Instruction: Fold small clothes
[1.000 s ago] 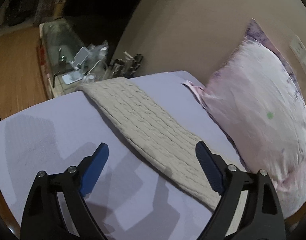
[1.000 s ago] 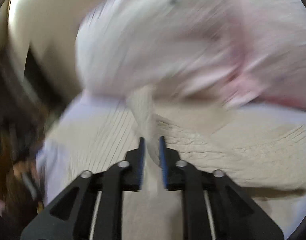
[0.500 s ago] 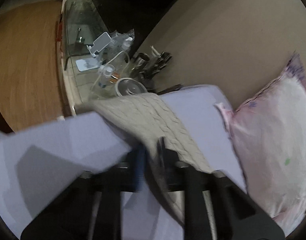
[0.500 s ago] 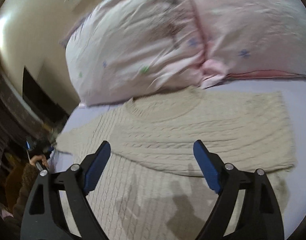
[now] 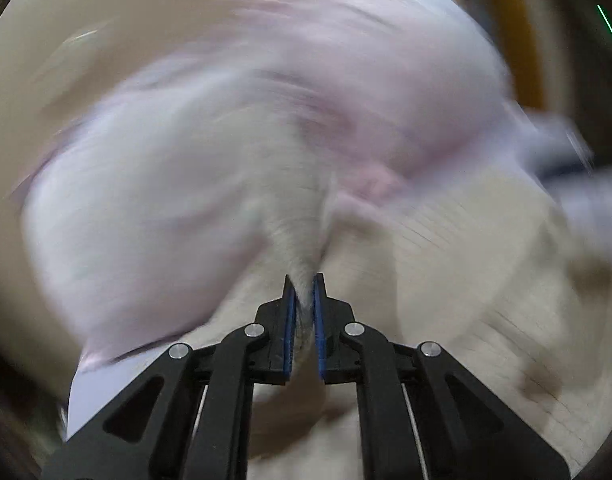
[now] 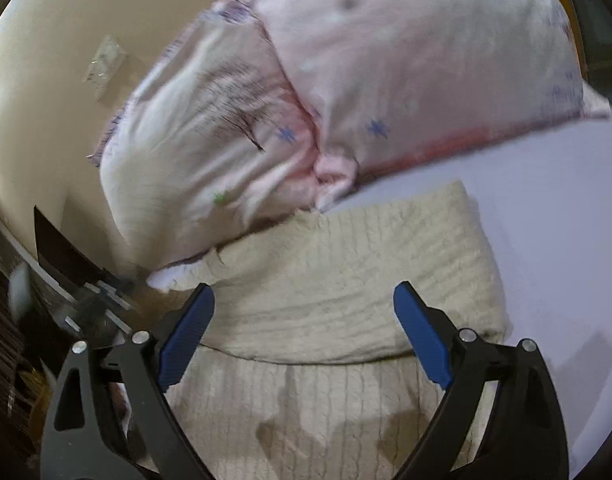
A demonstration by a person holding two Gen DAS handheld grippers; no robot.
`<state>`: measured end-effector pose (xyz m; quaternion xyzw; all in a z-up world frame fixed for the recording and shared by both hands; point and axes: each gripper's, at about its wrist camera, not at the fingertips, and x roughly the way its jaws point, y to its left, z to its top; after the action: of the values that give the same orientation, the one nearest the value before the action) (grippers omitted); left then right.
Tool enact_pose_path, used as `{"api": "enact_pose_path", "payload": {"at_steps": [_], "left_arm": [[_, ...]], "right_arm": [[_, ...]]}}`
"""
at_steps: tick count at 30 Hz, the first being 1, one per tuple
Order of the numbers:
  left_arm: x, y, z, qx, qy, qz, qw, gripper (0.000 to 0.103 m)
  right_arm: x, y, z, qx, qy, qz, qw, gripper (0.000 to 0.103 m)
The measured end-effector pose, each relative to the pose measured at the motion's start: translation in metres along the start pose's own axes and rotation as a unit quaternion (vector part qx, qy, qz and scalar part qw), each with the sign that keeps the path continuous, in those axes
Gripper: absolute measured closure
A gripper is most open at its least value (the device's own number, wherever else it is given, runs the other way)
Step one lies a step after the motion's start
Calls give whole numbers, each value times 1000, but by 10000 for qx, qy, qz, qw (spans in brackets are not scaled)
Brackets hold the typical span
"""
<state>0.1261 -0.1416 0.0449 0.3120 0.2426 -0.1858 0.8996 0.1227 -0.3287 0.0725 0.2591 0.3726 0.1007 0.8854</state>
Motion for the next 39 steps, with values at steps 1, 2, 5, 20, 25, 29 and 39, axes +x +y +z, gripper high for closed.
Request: {"api": "enact_pose_path", "payload": {"at_steps": [1,2,5,20,25,29,39], "left_arm": [[10,-21,-2,303,106,-48,9995,95],[15,-39,-6,527,198,-103,9984,95],[-2,-37,-18,312,103,-250,9991,91],[-108,134,-205,-3835,1109,-362,9161,35],[-122,132,-237,-4428,1047,-1111,8835,34],[-128,117,-240,-4376,908,-1488,8821,35],[-169,77,-266,-4714,534,-2534,8431,65]], "right_arm": [[4,-8,-1,100,78,-50,9999,12],[7,-14,-2,187,139,-90,9997,12],[10,-40,-3,586,361,-57,9976,24],[59,-61,6,1059,513,-173,9929,96],[22,-67,-5,1014,354,-550,9927,76],[-29,-67,-37,808,290,-897,9923,41],[-103,-76,-153,976,1306,374,9859,62]]}}
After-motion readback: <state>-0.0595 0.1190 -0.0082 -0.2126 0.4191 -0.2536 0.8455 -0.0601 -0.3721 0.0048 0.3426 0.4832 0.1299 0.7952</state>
